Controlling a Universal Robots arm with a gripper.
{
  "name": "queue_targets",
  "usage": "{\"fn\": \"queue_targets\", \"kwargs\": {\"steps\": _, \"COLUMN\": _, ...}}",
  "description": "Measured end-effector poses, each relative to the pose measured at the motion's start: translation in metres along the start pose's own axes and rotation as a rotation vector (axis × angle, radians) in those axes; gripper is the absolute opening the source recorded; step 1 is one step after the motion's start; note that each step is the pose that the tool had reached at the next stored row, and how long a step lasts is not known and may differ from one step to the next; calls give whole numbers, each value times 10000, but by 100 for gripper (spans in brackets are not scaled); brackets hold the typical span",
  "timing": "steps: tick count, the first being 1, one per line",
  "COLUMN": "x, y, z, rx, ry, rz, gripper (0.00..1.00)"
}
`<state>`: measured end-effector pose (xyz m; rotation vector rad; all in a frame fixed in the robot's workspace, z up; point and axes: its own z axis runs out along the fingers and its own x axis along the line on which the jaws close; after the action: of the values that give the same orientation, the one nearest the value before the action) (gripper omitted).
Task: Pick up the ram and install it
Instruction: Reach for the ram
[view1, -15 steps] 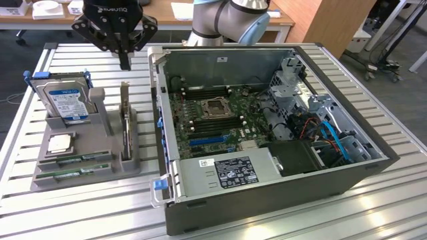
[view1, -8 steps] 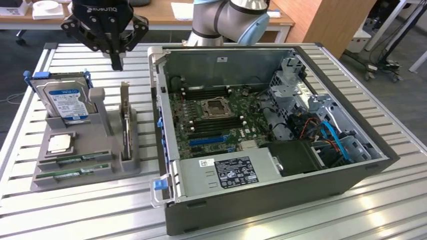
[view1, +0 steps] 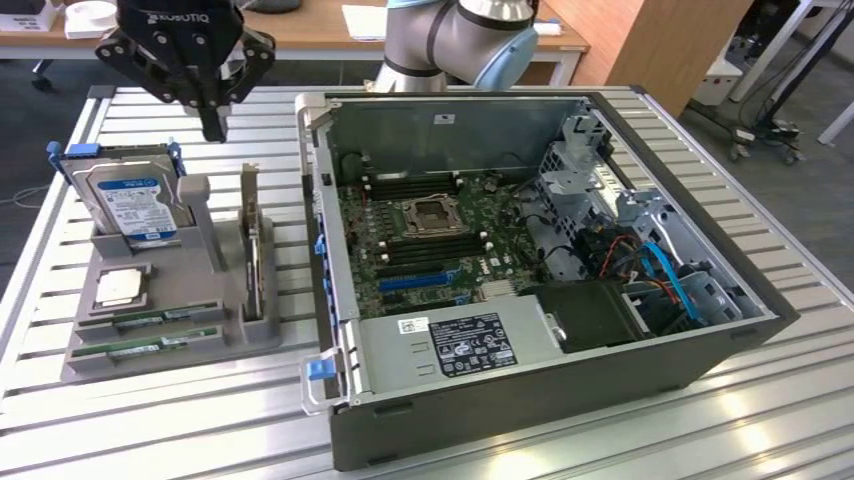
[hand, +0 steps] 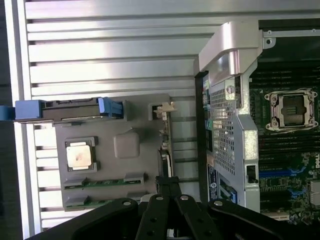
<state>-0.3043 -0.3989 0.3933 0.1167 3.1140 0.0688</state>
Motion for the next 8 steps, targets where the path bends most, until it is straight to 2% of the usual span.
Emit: {"fn": "queue_targets", "kwargs": {"steps": 8, "x": 180, "y": -13, "z": -5, "rx": 0, "ry": 0, "rz": -1, "gripper": 10}}
